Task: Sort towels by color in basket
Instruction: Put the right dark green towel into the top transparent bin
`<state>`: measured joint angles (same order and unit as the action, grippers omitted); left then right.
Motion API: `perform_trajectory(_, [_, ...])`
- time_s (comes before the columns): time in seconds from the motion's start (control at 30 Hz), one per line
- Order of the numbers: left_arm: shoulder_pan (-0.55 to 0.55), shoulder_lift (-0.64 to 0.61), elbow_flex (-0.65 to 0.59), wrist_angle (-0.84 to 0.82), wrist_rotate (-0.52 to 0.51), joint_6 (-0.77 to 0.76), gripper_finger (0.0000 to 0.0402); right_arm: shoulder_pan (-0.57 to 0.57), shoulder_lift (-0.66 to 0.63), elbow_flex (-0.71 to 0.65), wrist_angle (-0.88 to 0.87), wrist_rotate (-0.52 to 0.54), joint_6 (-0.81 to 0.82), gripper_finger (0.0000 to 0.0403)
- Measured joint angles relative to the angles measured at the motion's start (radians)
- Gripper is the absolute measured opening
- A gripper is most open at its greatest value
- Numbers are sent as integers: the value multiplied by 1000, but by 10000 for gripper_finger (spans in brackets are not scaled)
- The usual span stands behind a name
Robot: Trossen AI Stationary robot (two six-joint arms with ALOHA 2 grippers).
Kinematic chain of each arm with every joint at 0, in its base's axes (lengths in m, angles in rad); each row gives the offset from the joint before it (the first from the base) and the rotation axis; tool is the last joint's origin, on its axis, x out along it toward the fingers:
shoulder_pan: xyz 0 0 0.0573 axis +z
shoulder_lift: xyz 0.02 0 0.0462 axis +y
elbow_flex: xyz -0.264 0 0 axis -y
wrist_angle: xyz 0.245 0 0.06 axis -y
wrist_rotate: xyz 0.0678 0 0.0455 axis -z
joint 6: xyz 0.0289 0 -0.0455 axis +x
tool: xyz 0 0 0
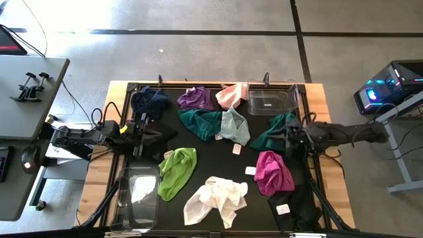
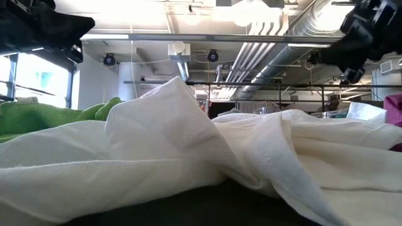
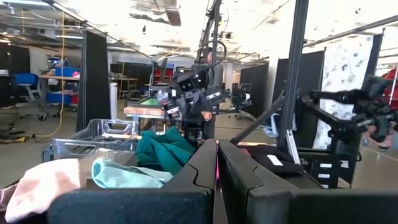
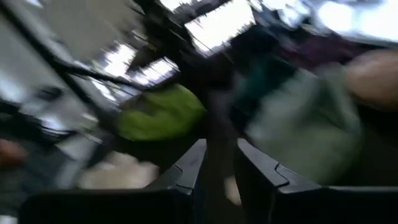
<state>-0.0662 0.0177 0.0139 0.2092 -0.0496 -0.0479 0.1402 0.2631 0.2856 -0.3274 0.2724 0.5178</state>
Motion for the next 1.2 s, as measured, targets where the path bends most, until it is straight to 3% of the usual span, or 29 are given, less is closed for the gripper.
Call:
perform_trajectory(0.17, [0, 0, 0, -1, 0, -9, 5, -9, 184, 193, -351, 31, 115, 92])
perform_trajectory(0.33, [0, 0, 0, -1, 0, -19, 5, -51, 370, 315, -581, 63, 185, 159])
perform_trajectory(0.5, [0, 0, 0, -2, 0, -19, 5, -122, 550, 343, -640, 46, 226, 234])
perform_trajectory(0.67, [0, 0, 0, -2, 0, -10, 5, -211, 726, 322, -653, -29, 239, 254])
perform_trajectory(0.9, [0, 0, 0, -2, 1, -10, 5, -302, 943, 322, -601, -50, 181, 195])
perform_trajectory(1.07, [0, 0, 0, -2, 12, -7, 5, -331, 1043, 322, -459, -179, 51, 96])
perform_trajectory(1.13, [0, 0, 0, -2, 14, -7, 5, -326, 1053, 322, -402, -204, 22, 40])
perform_trajectory(1.2, [0, 0, 0, -2, 14, -10, 5, -314, 1043, 332, -383, -206, 1, 13])
